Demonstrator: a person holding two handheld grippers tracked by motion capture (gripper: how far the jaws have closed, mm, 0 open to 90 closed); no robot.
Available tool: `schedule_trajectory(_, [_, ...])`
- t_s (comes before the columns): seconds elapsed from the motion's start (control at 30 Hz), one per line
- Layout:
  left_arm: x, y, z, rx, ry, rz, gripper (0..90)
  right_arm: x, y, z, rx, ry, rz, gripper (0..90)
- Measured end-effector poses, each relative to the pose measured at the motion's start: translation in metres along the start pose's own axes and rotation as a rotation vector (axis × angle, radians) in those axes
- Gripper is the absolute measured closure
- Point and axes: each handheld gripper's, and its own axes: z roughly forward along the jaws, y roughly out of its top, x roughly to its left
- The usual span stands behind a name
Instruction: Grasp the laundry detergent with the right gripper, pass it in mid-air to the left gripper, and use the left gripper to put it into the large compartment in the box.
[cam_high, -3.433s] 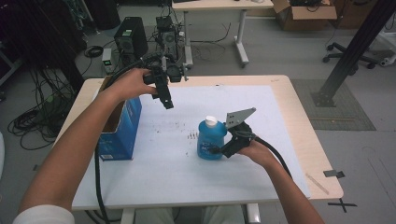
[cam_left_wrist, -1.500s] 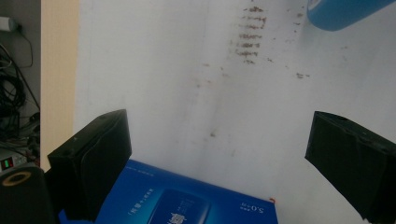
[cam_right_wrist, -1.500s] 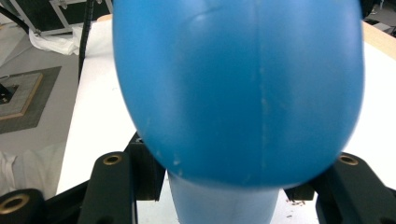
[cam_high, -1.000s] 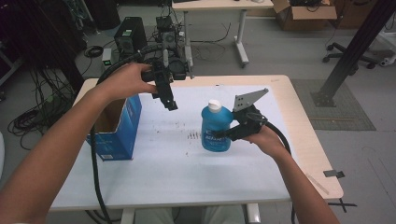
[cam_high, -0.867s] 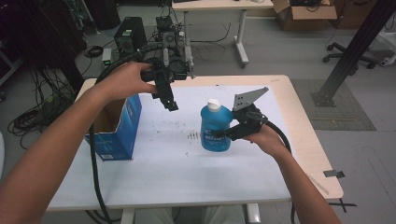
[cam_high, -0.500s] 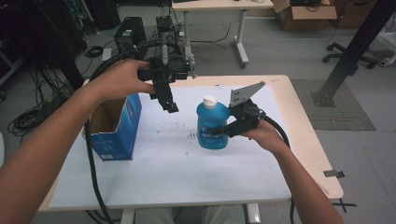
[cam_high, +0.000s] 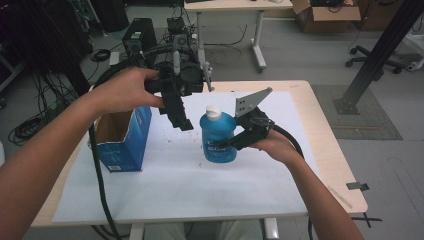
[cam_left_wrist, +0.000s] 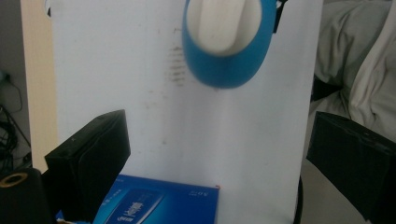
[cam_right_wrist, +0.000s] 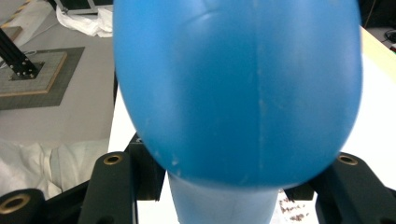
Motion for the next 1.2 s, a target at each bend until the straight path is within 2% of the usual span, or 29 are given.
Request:
schedule_trajectory(0.43, [-0.016, 0.007, -0.003, -0.008, -0.004, 0.046, 6.3, 0.009, 0.015, 0.015, 0.019, 0.046, -0.045, 43.8])
schedule_trajectory(0.8, [-0.022, 0.002, -0.003, 0.001, -0.005, 0.042, 6.3, 0.014, 0.027, 0.028, 0.03, 0.068, -0.085, 43.9])
schedule_trajectory(1.2, [-0.02, 0.002, 0.008, 0.004, -0.025, 0.038, 6.3, 0.014, 0.031, 0.033, 0.036, 0.076, -0.094, 43.8])
